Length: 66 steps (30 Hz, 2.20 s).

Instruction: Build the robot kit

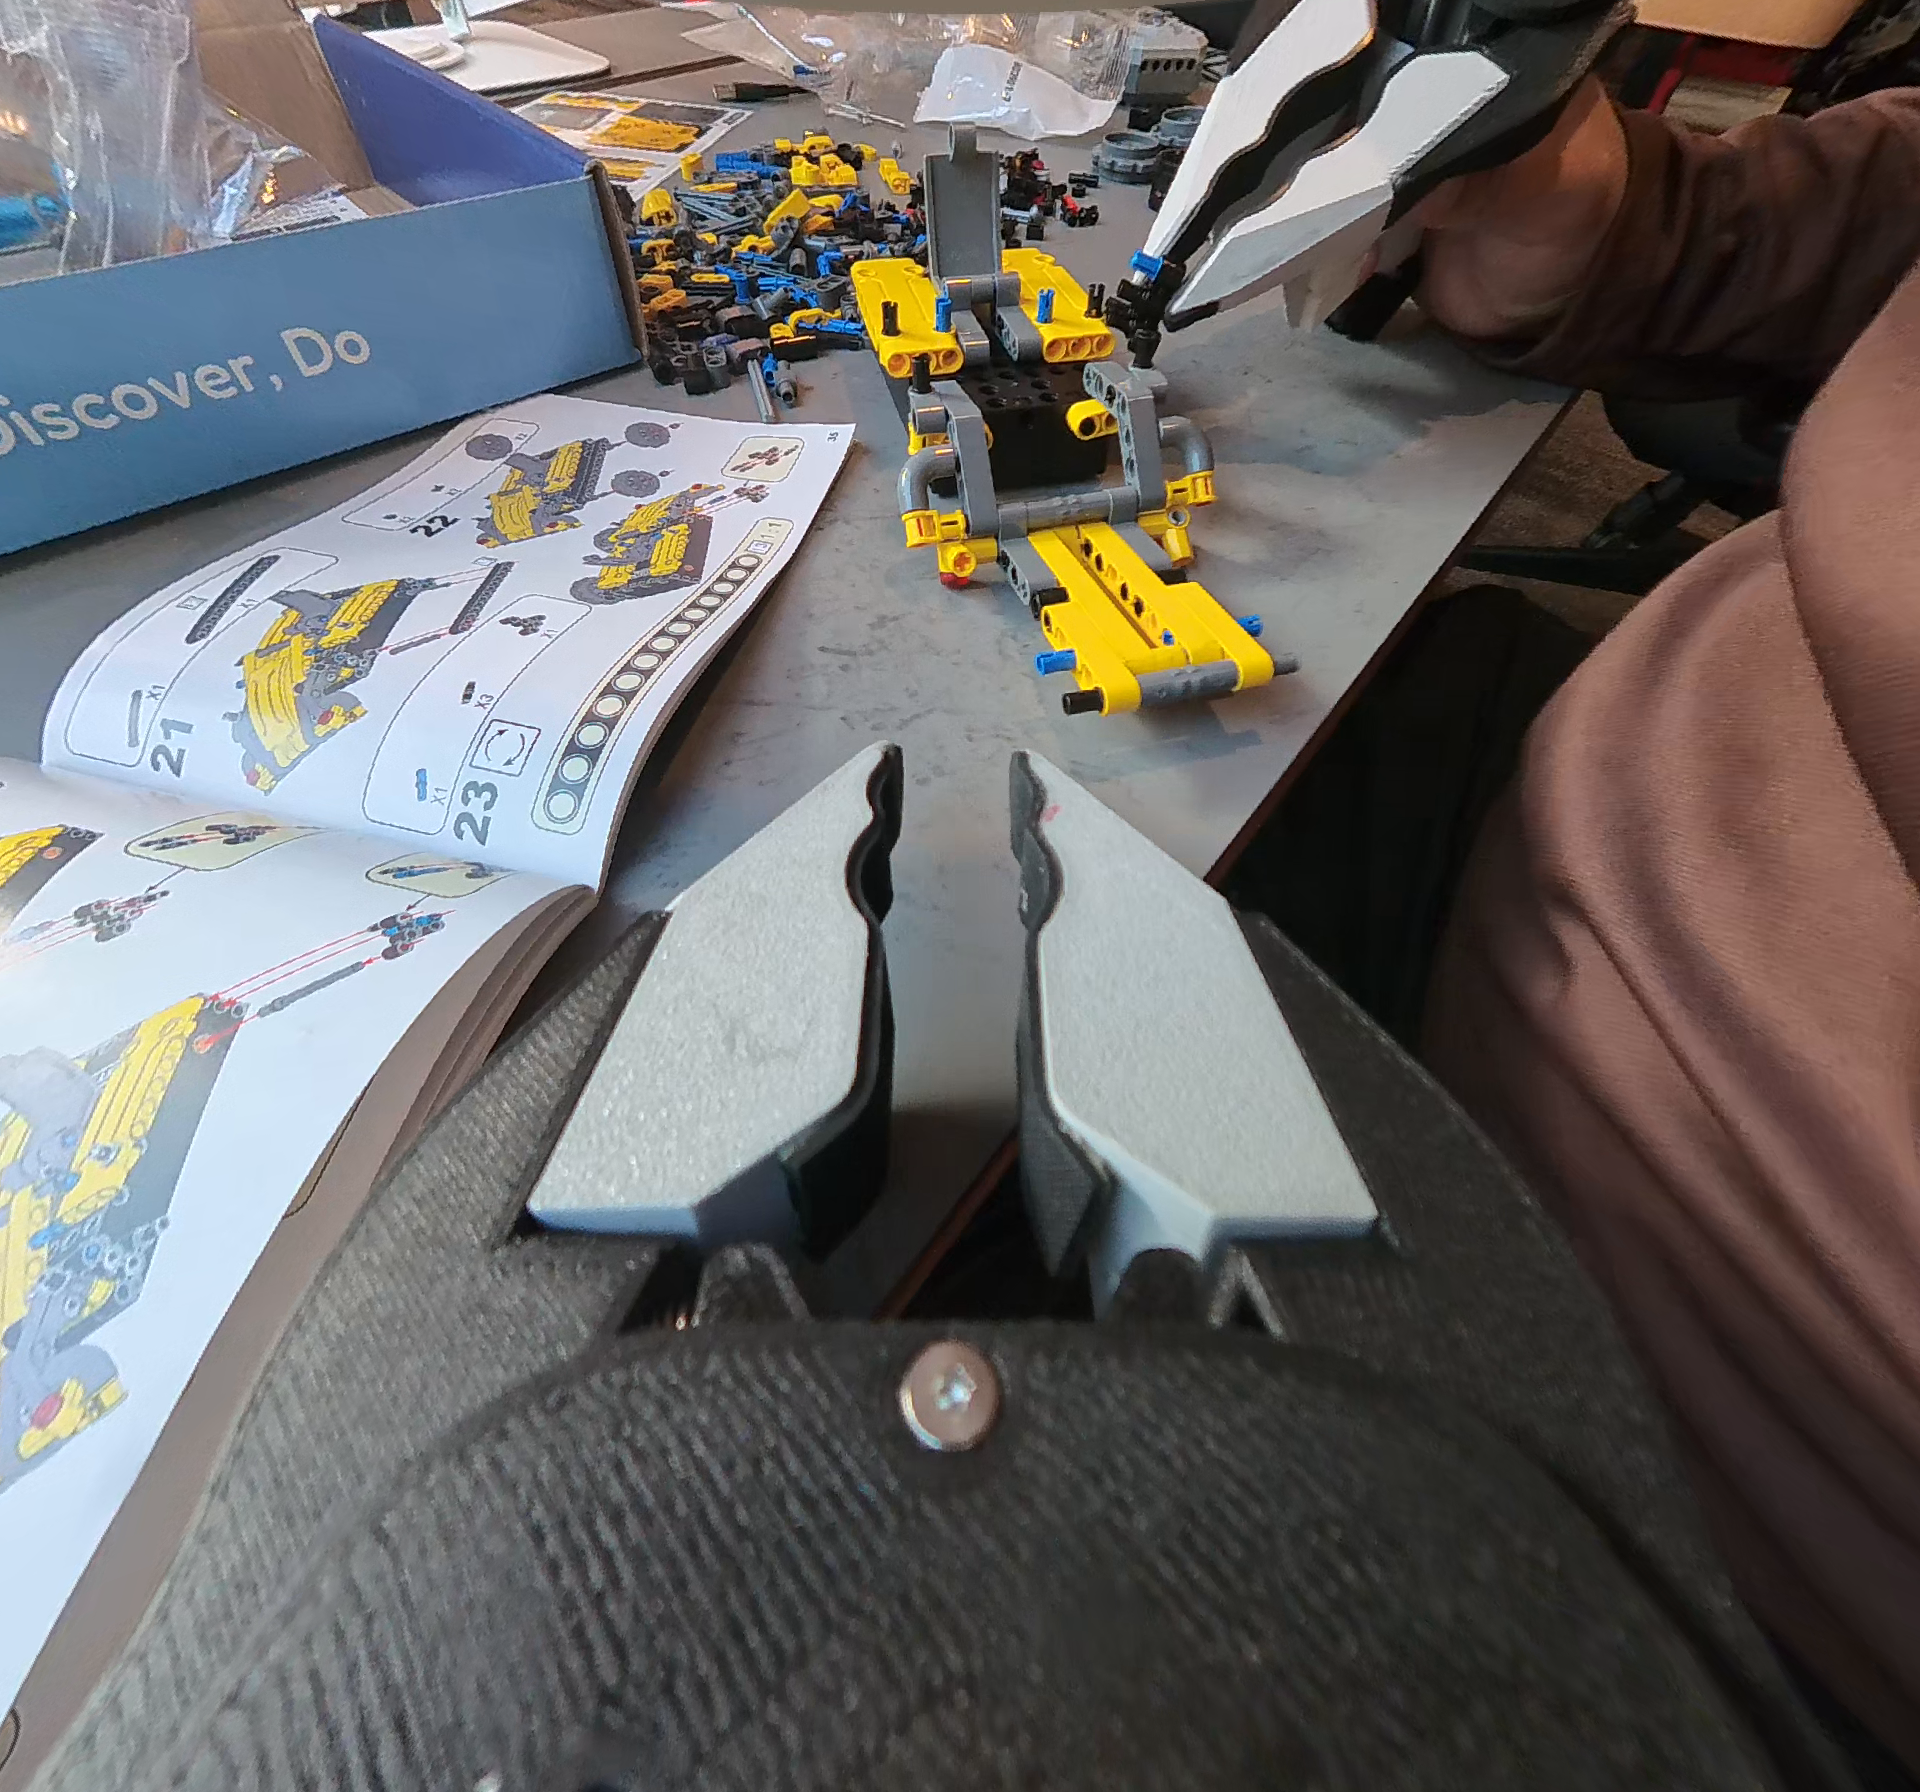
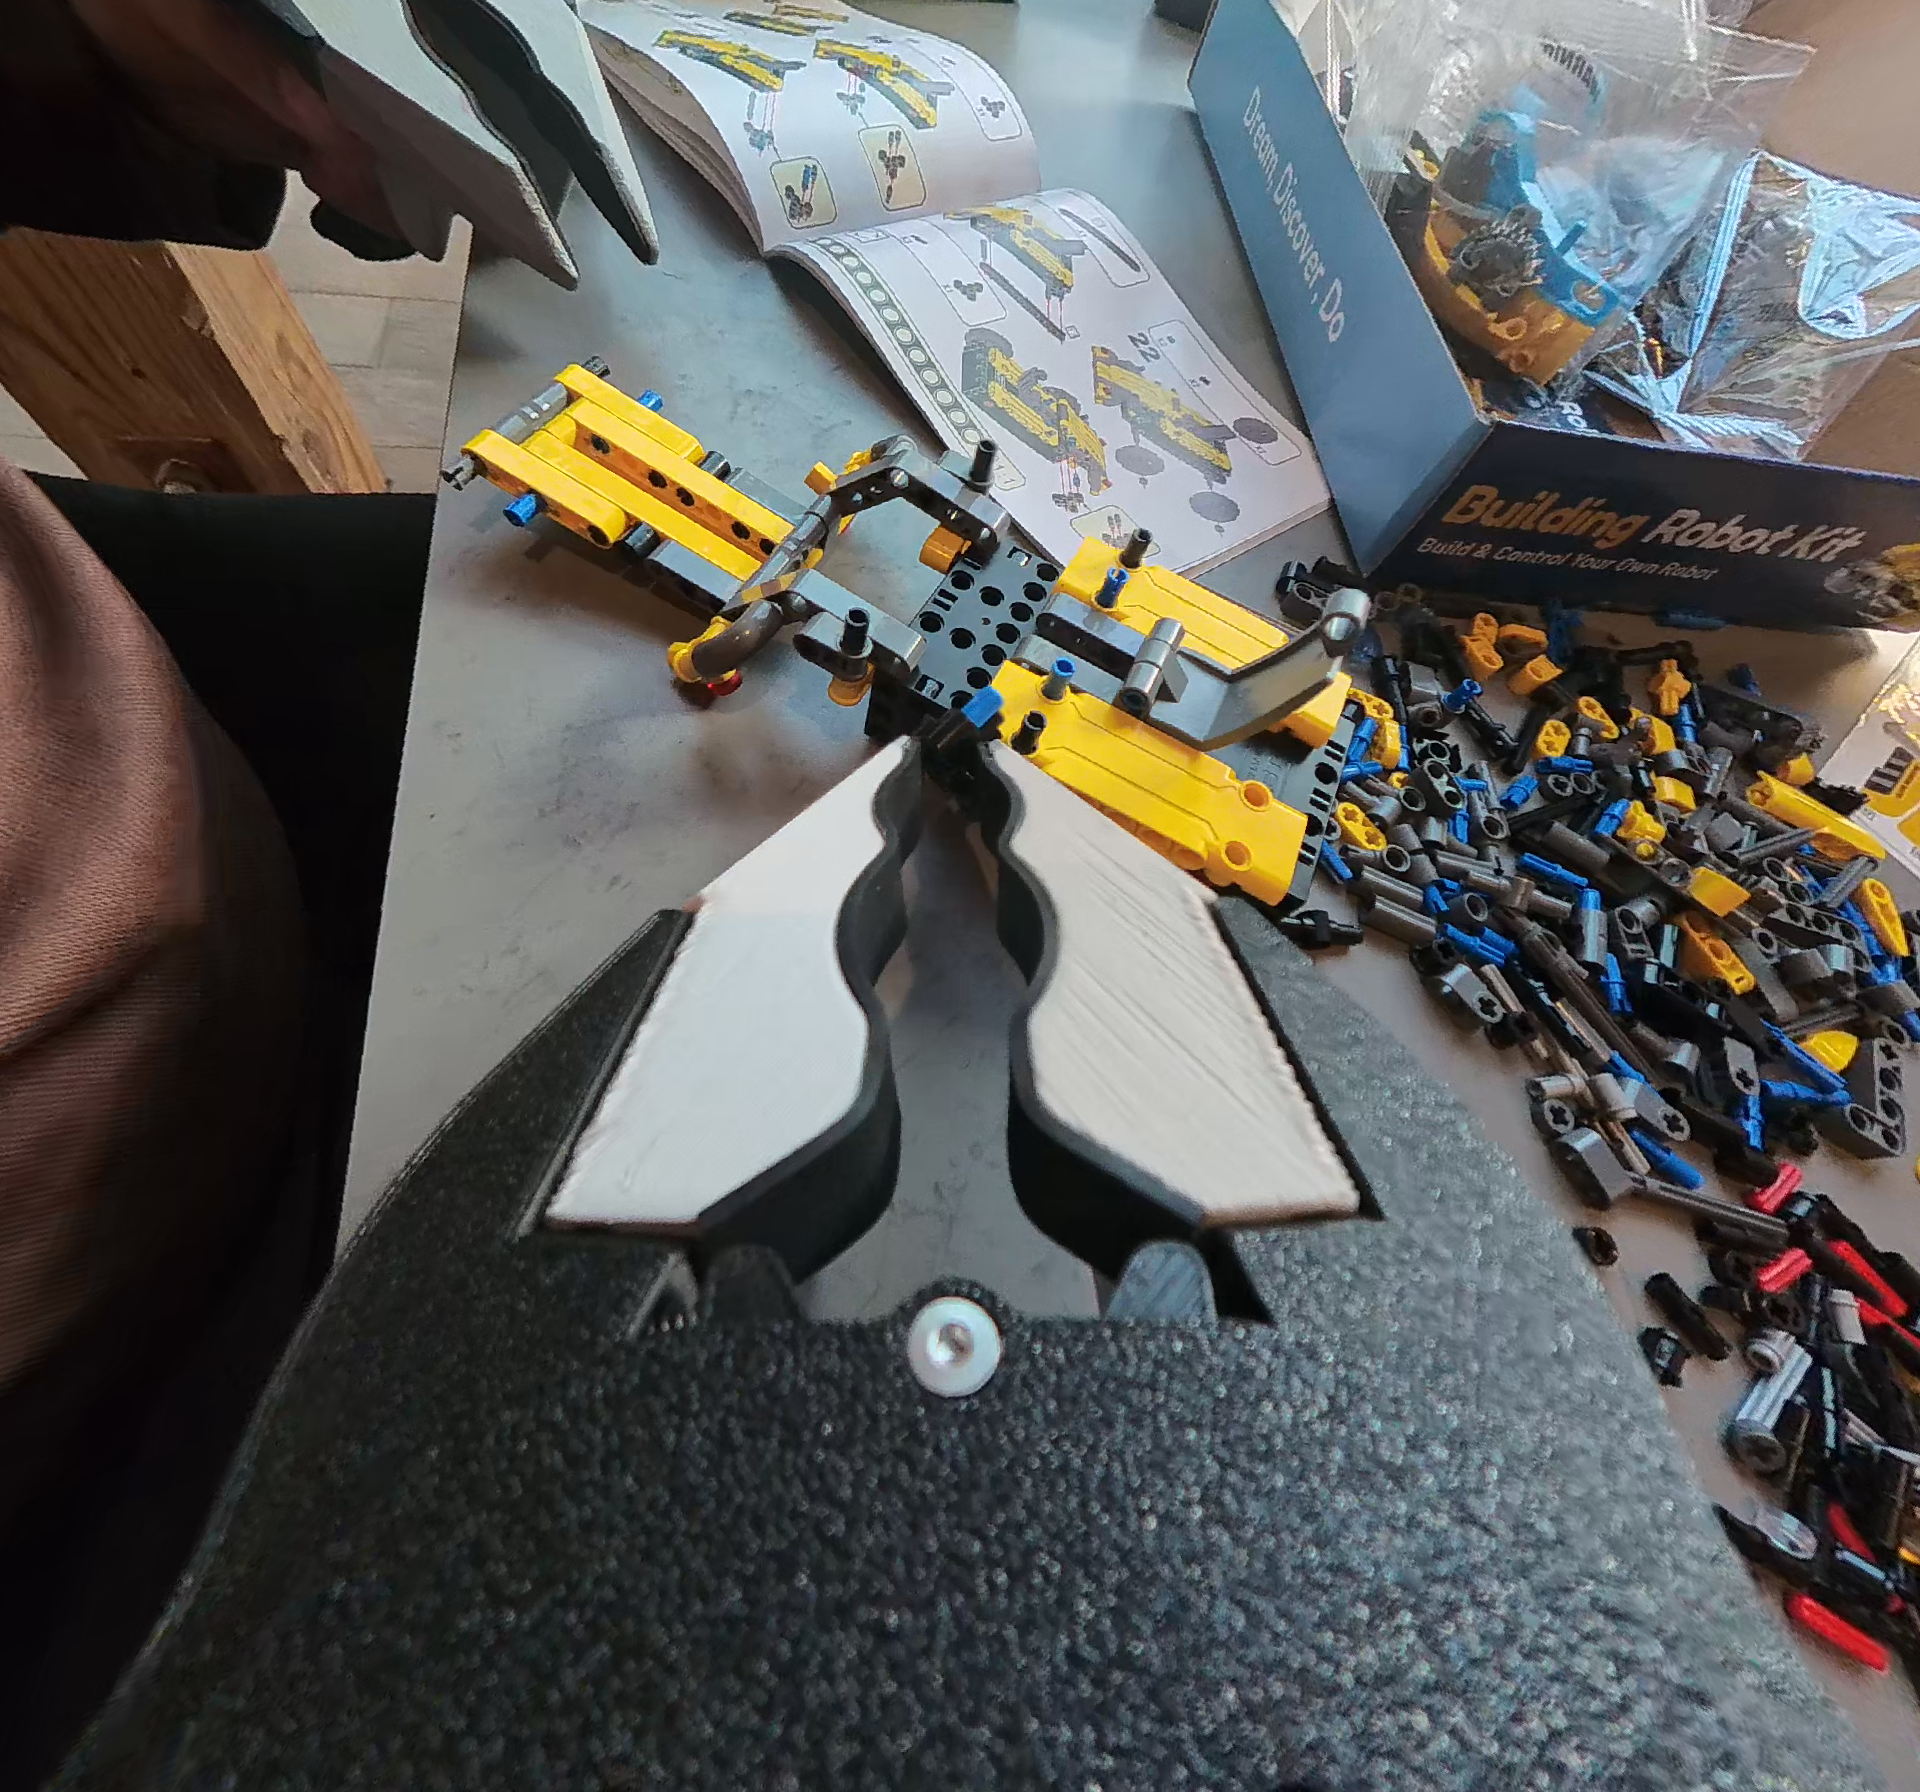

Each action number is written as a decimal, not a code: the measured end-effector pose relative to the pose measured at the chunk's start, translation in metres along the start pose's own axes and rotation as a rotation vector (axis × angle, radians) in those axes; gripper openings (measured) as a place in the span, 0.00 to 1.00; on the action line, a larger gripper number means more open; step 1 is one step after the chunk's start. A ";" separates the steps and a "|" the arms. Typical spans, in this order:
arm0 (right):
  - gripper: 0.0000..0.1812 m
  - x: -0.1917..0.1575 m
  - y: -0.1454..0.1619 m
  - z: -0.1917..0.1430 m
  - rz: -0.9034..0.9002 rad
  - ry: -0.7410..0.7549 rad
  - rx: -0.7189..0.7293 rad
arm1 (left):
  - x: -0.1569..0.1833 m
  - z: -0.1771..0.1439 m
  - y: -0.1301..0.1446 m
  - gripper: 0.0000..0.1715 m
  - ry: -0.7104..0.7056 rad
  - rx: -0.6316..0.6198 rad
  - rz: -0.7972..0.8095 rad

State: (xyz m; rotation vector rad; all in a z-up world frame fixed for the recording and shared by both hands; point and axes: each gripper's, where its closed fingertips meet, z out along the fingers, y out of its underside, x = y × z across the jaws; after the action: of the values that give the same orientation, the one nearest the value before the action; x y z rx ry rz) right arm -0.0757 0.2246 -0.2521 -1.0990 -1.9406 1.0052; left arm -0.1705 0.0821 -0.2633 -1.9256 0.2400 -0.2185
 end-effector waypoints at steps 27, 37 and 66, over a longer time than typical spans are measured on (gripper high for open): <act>0.03 -0.054 -0.055 -0.032 0.511 -0.304 0.216 | 0.099 0.090 -0.087 0.14 -0.074 -0.070 0.428; 0.03 -0.077 -0.062 -0.024 0.433 -0.371 0.200 | 0.105 0.081 -0.071 0.05 -0.118 -0.053 0.391; 0.03 -0.070 -0.074 0.017 0.441 -0.458 0.233 | 0.071 0.067 -0.058 0.00 -0.109 0.068 0.169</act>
State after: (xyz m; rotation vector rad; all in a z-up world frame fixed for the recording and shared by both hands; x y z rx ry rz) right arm -0.0887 0.1317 -0.2087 -1.2695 -1.8847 1.8088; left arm -0.0812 0.1433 -0.2305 -1.8329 0.3170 -0.0089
